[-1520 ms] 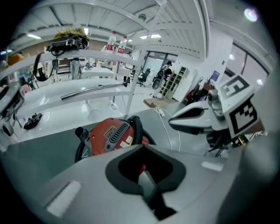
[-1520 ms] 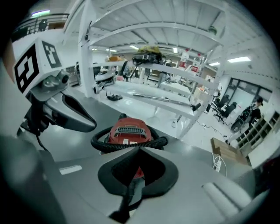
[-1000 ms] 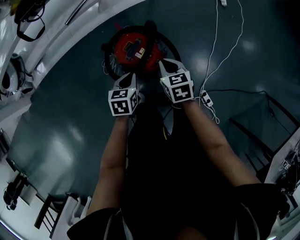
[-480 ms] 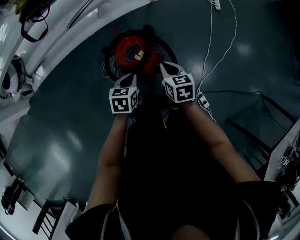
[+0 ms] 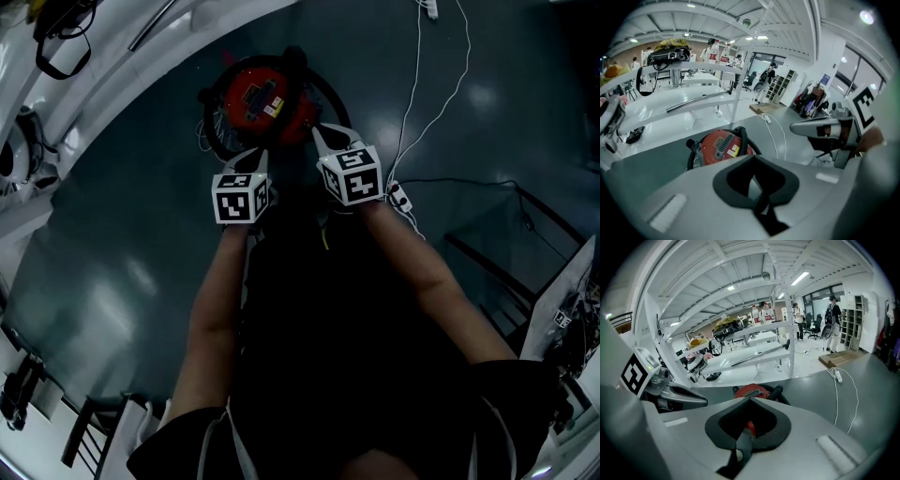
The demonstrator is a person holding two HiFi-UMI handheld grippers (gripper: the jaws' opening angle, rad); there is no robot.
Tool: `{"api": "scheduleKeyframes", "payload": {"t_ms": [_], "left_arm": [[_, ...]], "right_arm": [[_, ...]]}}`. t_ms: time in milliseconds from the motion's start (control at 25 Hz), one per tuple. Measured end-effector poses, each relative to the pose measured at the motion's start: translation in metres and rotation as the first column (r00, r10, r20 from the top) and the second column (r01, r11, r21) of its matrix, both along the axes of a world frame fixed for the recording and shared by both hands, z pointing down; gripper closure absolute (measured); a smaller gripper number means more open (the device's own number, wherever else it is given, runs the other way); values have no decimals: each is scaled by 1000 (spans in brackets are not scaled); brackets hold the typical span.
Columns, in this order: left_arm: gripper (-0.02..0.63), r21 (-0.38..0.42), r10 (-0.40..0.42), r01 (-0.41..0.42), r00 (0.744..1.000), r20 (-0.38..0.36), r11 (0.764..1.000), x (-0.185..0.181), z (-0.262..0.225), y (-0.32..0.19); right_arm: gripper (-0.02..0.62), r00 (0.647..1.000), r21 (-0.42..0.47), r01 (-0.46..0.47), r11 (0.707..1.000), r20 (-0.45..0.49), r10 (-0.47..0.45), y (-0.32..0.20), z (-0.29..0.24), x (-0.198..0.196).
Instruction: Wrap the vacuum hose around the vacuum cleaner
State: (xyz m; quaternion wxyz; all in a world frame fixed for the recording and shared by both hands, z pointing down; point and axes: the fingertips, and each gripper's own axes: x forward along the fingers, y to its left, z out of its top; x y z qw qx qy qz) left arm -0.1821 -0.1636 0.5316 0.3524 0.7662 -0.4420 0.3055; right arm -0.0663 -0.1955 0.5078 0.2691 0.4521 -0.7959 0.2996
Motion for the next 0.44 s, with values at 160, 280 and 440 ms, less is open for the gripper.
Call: {"api": "scheduleKeyframes", "payload": {"t_ms": [160, 280, 440], "left_arm": [[597, -4, 4, -4, 1000, -13, 1000, 7, 1, 0], [597, -13, 5, -6, 1000, -17, 1000, 7, 5, 1], [597, -30, 13, -13, 1000, -8, 999, 11, 12, 0]], "right_arm": [[601, 1000, -16, 8, 1000, 5, -8, 2, 6, 0], [601, 1000, -16, 14, 1000, 11, -14, 0, 6, -2], [601, 1000, -9, 21, 1000, 19, -21, -3, 6, 1]]}}
